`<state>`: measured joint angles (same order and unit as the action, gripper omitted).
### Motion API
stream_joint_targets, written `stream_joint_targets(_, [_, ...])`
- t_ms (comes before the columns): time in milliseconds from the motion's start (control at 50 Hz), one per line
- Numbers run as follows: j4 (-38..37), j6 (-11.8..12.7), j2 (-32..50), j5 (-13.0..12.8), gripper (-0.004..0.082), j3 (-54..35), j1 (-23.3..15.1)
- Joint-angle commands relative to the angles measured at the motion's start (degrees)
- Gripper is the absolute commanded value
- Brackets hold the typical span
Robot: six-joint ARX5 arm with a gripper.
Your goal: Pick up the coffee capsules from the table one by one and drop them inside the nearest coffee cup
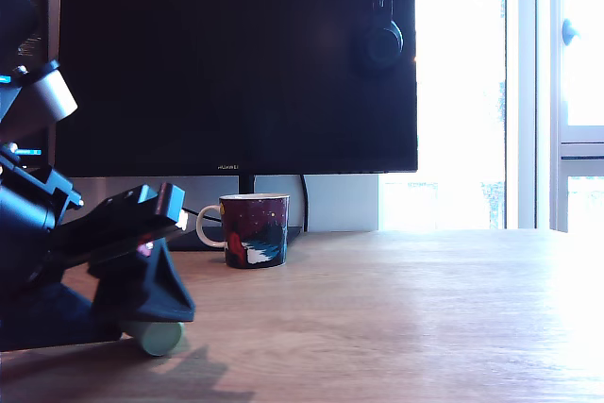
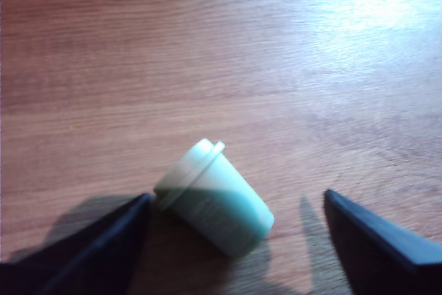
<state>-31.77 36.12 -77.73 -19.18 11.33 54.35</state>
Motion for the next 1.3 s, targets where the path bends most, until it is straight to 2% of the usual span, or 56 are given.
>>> stream_joint_targets(0, [-0.4, 0.5, -0.3, 0.1, 0.0191, -0.8, 0.2])
stream_joint_targets(180, [-0.4, -0.7, -0.3, 0.5, 0.0176, -0.8, 0.2])
stream_joint_targets(260, [-0.4, -2.3, -0.3, 1.4, 0.0176, -0.8, 0.2])
stream_joint_targets(340, [-0.4, -4.9, -0.3, 2.6, 0.0177, -0.8, 0.2])
stream_joint_targets(500, [-1.8, -9.1, -0.2, 6.0, 0.0177, -0.8, 0.2])
stream_joint_targets(640, [-3.5, -13.2, -0.1, 10.4, 0.0177, -0.8, 0.2])
stream_joint_targets(740, [-4.5, -14.8, -0.1, 13.0, 0.0177, -0.8, 0.2])
stream_joint_targets(1280, [-7.3, -15.1, 0.2, 12.7, 0.0177, -0.4, -0.4])
